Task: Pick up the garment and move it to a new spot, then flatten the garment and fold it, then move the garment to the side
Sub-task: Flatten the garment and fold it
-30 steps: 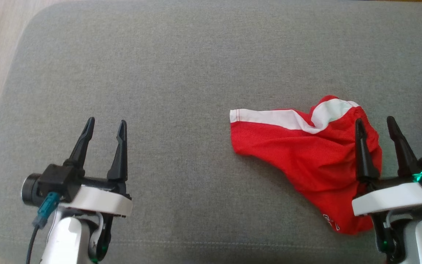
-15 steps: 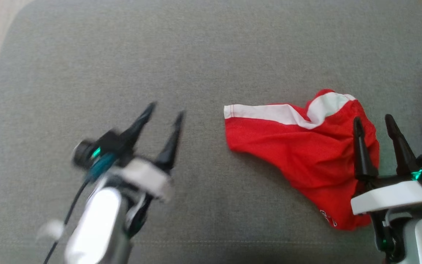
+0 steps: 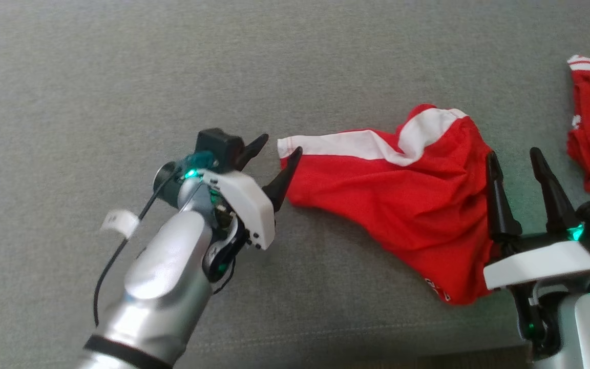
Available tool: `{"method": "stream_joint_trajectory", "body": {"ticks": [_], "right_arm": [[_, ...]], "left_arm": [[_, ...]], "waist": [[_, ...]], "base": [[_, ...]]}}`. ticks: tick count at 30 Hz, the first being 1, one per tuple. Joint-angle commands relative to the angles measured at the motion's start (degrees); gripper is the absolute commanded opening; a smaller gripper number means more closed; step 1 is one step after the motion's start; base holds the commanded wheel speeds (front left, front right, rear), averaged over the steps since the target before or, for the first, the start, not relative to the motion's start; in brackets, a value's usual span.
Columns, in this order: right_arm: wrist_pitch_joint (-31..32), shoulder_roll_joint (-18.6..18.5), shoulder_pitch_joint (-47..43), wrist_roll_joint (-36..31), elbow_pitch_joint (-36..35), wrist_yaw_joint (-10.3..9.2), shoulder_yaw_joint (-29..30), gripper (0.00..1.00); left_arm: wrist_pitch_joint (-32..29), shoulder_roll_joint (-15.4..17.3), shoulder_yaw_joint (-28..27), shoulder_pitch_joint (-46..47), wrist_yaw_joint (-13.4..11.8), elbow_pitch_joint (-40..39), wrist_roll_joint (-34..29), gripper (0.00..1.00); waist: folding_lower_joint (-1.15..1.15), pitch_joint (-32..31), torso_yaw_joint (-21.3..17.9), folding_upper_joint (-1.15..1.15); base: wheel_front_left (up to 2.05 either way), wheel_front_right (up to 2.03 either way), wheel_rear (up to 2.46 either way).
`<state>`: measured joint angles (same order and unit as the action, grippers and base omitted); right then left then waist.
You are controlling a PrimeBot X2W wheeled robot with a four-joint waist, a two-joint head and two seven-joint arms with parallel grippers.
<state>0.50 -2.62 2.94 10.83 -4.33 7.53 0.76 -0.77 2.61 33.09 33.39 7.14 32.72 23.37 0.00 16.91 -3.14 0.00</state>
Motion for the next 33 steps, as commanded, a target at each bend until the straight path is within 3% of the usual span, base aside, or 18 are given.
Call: {"method": "stream_joint_trajectory", "body": {"ticks": [1,15,16,17,18,19,25,33], "right_arm": [[-0.48,-0.26,1.38,0.51,-1.62,-0.04,-1.35,1.0],[-1.0,-0.26,1.62,1.47,-0.47,-0.04,-1.72,1.0],[-1.01,-0.26,1.65,1.48,-0.46,-0.04,-1.68,1.0],[-1.01,-0.26,1.67,1.53,-0.44,-0.04,-1.63,1.0],[-0.97,-0.26,1.67,1.54,-0.4,-0.04,-1.55,1.0],[-0.88,-0.26,1.68,1.52,-0.36,-0.04,-1.5,1.0],[3.97,-0.71,3.73,0.66,0.46,-0.04,-1.93,1.0],[16.52,-8.31,12.86,3.57,2.39,-0.04,-6.07,1.0]], "left_arm": [[-0.25,0.3,-1.09,2.63,0.33,-0.93,0.79,1.0],[0.98,0.28,5.84,8.98,0.34,13.28,9.11,1.0],[1.54,0.28,6.14,9.36,0.35,13.84,9.39,0.91],[2.0,0.28,6.52,9.73,0.35,14.34,9.64,0.66],[2.29,0.27,7.03,10.08,0.35,14.85,9.82,0.29],[2.34,0.27,7.56,10.38,0.35,15.42,10.03,0.0],[4.16,0.27,9.95,11.88,0.35,17.88,10.42,0.0],[6.26,0.27,12.9,12.89,0.35,18.27,11.31,0.0]], "waist": [[0.0,0.29,-0.54,0.0],[0.0,1.03,-3.23,0.0],[0.0,1.11,-3.31,0.0],[0.0,1.19,-3.36,0.0],[0.0,1.24,-3.37,0.0],[0.0,1.25,-3.38,0.0],[0.0,1.17,-3.12,0.0],[0.0,2.09,-1.52,0.0]], "base": [[0.0,0.0,0.0],[0.0,0.0,0.0],[0.0,0.0,0.0],[0.0,0.0,0.0],[0.0,0.0,0.0],[0.0,0.0,0.0],[0.0,0.0,0.0],[0.0,0.0,0.0]]}}
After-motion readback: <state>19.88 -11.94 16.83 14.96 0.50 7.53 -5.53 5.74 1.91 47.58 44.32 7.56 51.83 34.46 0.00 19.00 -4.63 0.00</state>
